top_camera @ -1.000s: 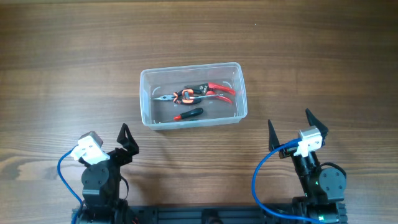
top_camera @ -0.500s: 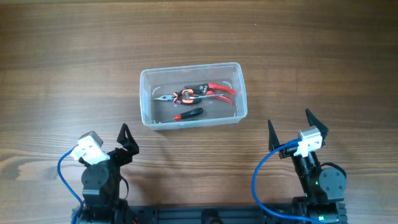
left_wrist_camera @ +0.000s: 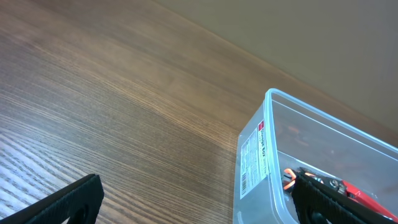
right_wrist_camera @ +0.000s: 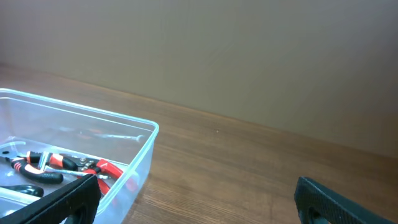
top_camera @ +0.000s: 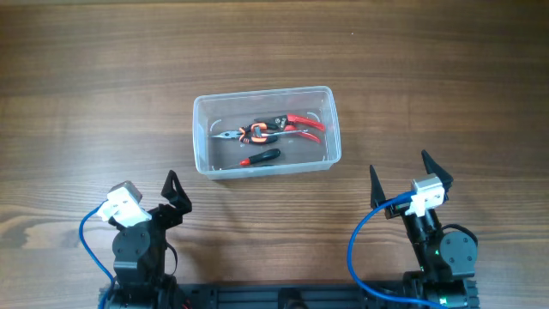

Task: Pack container

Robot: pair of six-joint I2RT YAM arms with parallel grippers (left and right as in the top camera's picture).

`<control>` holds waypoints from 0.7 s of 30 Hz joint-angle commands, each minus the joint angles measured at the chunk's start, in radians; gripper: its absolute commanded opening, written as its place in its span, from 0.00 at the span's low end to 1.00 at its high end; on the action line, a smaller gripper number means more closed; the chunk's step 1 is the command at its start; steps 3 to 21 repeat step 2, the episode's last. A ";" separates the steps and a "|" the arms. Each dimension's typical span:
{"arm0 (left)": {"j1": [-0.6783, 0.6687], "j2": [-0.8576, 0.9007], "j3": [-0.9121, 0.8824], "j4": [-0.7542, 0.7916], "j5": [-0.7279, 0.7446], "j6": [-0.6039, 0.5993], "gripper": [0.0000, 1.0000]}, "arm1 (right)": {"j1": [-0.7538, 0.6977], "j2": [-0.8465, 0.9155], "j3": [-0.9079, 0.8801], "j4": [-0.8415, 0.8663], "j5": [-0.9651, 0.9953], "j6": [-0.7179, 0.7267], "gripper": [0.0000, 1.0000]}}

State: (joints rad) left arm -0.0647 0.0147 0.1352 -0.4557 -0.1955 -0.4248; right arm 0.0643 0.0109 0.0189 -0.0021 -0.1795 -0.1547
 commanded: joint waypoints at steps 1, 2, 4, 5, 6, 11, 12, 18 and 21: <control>-0.005 -0.010 -0.005 0.003 0.012 -0.002 1.00 | -0.003 -0.008 -0.007 0.003 -0.005 0.000 1.00; -0.005 -0.010 -0.005 0.003 0.012 -0.002 1.00 | -0.003 -0.008 -0.007 0.003 -0.005 0.000 1.00; -0.005 -0.010 -0.005 0.003 0.012 -0.002 1.00 | -0.003 -0.008 -0.007 0.003 -0.005 0.000 1.00; -0.005 -0.010 -0.005 0.003 0.012 -0.002 1.00 | -0.003 -0.008 -0.007 0.003 -0.005 0.000 1.00; -0.005 -0.010 -0.005 0.003 0.012 -0.002 1.00 | -0.003 -0.008 -0.007 0.003 -0.005 0.000 1.00; -0.005 -0.010 -0.005 0.003 0.012 -0.002 1.00 | -0.003 -0.008 -0.007 0.003 -0.005 0.000 1.00; -0.005 -0.010 -0.005 0.003 0.012 -0.002 1.00 | -0.003 -0.008 -0.007 0.003 -0.005 0.000 1.00; -0.005 -0.010 -0.005 0.003 0.012 -0.002 1.00 | -0.003 -0.008 -0.007 0.003 -0.005 0.000 1.00; -0.005 -0.010 -0.005 0.003 0.012 -0.002 1.00 | -0.003 -0.008 -0.007 0.003 -0.005 0.000 1.00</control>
